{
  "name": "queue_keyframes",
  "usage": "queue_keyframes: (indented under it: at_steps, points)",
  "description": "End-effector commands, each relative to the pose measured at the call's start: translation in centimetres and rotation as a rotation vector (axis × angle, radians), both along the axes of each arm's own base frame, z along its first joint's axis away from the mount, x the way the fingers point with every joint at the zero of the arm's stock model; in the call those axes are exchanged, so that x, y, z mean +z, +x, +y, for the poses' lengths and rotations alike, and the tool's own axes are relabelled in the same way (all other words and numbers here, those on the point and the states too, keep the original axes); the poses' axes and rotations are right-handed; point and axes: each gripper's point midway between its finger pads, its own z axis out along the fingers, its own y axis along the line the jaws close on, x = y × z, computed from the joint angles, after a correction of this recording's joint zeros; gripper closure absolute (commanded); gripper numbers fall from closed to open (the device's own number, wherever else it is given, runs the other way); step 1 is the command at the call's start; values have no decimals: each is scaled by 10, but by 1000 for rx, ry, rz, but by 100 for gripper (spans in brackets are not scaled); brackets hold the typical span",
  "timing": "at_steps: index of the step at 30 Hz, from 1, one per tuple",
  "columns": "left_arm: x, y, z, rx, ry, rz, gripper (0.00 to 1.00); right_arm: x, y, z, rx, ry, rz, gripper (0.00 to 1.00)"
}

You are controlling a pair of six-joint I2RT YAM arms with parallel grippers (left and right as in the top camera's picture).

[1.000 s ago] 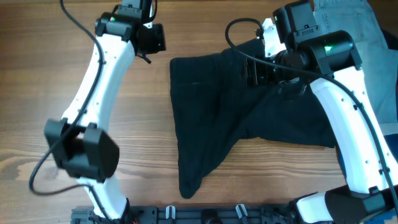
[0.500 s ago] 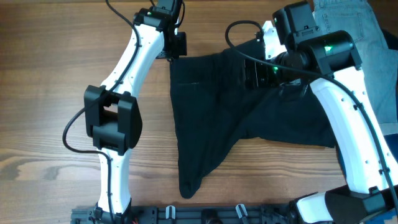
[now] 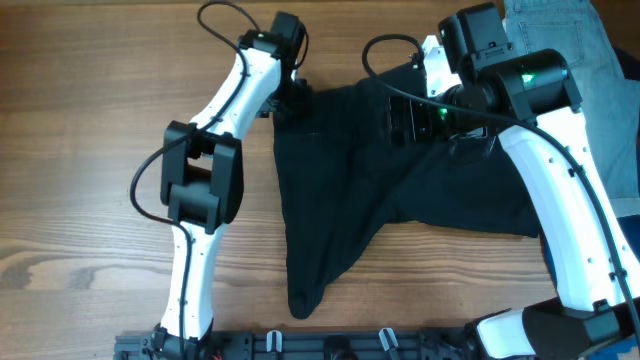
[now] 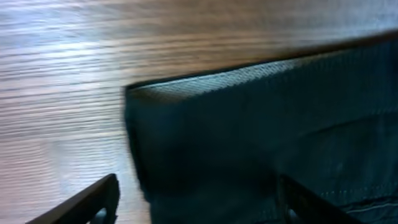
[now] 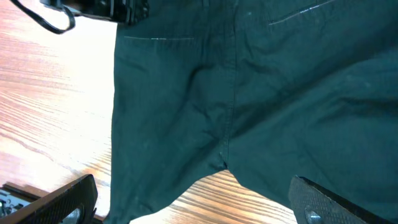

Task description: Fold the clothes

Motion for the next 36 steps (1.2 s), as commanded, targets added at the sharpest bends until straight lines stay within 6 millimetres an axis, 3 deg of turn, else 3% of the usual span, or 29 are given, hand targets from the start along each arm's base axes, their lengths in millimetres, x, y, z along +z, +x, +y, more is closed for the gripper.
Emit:
queue_keyframes:
  at_steps: [1, 2, 3, 4, 10, 12, 16, 19, 21, 31, 34, 36]
  points:
    - [-26, -6, -9, -27, -15, 56, 15, 2, 4, 2, 13, 3, -8, 1]
    - [-31, -9, -10, -28, -17, 71, 16, 2, 4, 2, 13, 3, -8, 0]
    - [-36, -10, -10, -27, -14, 82, 23, 2, 4, 2, 16, 2, -9, 0]
    - [-40, -11, -9, -27, -12, 89, 38, 2, 4, 2, 16, 2, -9, 0]
    - [-41, 0, -14, 1, -33, 48, 96, 2, 4, 1, 16, 2, -9, 0]
    - [-41, 3, -15, 25, -39, 37, 96, 2, 4, 1, 16, 1, -9, 4]
    - [-37, 17, -16, 60, -62, -10, 96, 2, 3, 1, 17, 1, -7, 32]
    - [-24, 32, -15, 99, -84, -54, 96, 2, 3, 1, 24, -2, -7, 36]
    - [-3, 49, -11, 130, -106, -106, 96, 2, 3, 2, 34, -4, -10, 44]
    - [135, 114, 19, 201, -142, -443, 96, 2, 3, 2, 39, -6, -12, 40]
    - [165, 121, 25, 208, -121, -526, 96, 2, 3, 2, 40, -6, -13, 39]
    - [170, 124, 28, 216, -110, -546, 96, 2, 3, 2, 40, -6, -13, 39]
